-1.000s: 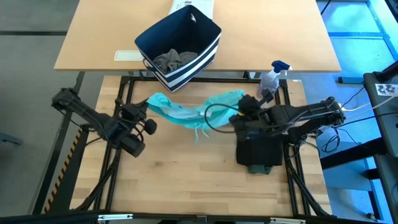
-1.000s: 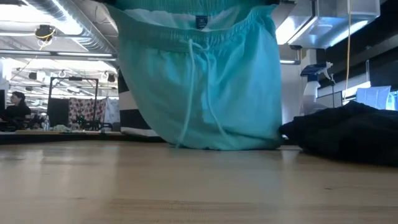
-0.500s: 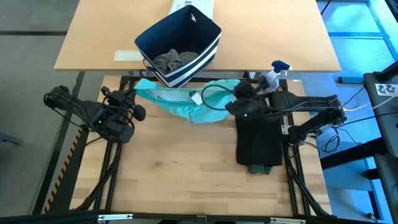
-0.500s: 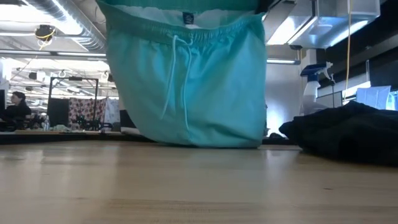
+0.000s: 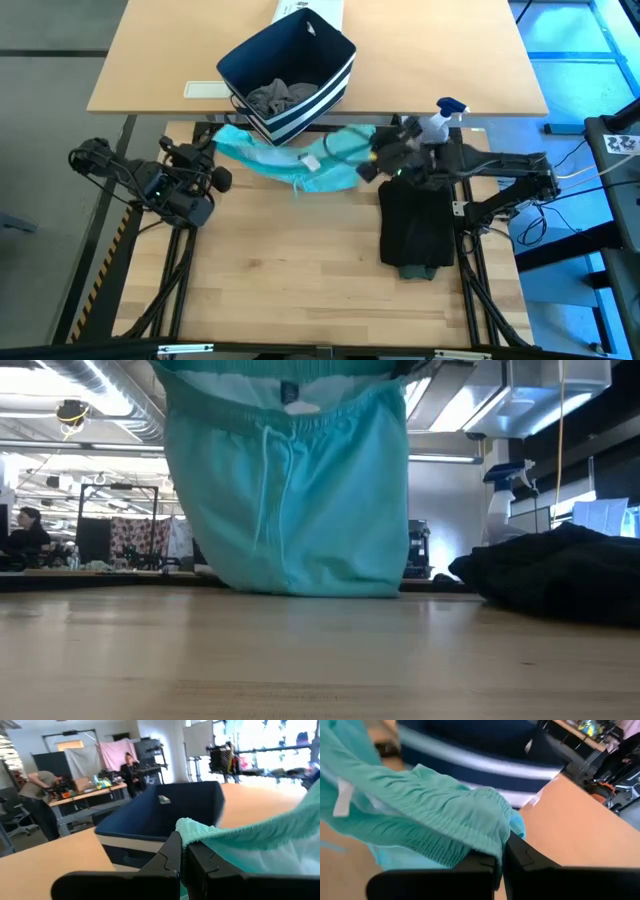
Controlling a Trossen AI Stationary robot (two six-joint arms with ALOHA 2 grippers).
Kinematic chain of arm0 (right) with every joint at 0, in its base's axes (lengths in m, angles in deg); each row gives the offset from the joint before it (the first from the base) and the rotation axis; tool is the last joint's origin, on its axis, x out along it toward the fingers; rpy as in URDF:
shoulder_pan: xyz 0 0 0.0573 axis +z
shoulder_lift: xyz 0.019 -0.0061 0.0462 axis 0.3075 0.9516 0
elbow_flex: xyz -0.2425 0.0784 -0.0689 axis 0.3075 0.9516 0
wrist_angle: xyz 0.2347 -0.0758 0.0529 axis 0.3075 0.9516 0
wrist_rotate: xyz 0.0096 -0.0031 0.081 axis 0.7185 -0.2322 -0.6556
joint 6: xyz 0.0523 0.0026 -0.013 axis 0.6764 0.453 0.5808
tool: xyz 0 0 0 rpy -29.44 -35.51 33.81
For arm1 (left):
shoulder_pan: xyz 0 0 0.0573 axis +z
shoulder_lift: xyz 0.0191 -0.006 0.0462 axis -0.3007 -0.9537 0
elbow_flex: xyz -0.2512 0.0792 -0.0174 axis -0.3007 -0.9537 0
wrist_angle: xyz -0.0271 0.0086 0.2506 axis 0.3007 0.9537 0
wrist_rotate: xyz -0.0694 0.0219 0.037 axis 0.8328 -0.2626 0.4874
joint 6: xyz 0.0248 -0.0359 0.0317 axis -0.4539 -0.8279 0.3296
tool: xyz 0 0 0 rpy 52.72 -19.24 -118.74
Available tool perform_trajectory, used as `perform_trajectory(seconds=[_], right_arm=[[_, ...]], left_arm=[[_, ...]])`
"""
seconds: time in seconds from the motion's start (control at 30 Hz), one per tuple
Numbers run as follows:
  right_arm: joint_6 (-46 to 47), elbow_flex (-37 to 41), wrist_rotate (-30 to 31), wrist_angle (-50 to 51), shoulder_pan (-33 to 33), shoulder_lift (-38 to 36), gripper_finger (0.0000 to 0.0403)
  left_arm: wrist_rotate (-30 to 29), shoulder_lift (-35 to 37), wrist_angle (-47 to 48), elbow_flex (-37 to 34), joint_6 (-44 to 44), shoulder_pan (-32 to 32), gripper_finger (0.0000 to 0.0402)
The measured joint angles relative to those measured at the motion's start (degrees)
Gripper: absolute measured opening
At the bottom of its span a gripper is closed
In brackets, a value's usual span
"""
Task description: Fold Laundry from Bin
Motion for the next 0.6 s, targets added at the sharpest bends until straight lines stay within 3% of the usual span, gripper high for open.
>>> perform_trajectory(seconds=[0.3, 0.6], right_arm=[[19.09, 16.14, -1.41, 1.96, 12.13, 0.08, 0.0004], [35.52, 37.05, -9.36, -19.73, 24.19, 0.41, 0.0006]], left_arm=[[15.58, -12.08, -1.12, 0.00, -4.00, -6.86, 0.0000], [38.05, -33.95, 5.67, 0.00, -21.62, -15.45, 0.0000]])
